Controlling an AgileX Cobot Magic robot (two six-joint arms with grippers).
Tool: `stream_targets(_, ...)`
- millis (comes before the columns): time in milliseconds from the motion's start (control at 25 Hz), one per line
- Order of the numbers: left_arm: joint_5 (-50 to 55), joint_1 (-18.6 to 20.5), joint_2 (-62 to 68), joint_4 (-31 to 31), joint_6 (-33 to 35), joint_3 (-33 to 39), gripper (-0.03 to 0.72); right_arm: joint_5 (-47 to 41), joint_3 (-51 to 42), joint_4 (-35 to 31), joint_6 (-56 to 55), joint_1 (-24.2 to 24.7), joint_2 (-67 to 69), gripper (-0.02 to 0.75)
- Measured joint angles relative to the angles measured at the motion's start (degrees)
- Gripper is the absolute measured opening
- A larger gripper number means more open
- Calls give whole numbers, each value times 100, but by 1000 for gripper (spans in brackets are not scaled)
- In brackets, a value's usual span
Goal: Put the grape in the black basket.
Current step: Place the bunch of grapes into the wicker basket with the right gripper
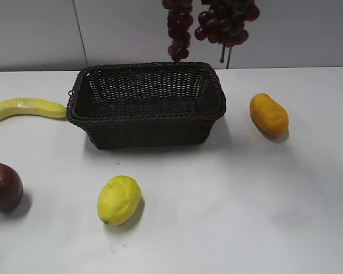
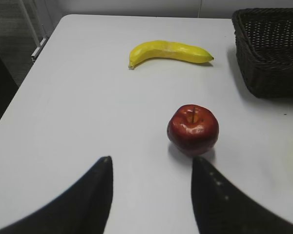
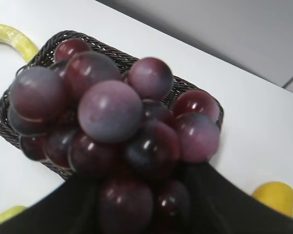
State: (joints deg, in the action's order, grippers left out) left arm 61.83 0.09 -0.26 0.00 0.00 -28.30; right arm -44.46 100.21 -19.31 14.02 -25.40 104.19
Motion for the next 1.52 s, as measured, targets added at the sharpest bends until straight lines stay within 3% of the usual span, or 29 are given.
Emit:
stream_targets(520,0,0,0,0,0,0,489,1196,0,-247,557,-570,1303,278)
stream_targets(1040,0,0,0,0,0,0,489,1848,0,-373,575,-597,2319,280)
stream_targets(1120,0,0,0,0,0,0,489,1851,0,-444,581,-597,2352,363)
stream_targets(1280,0,0,0,0,0,0,489,1756,98,-481,581,-597,2352,615)
stream_targets(1520,0,0,0,0,0,0,489,789,791,-497,581,-597,2254,650)
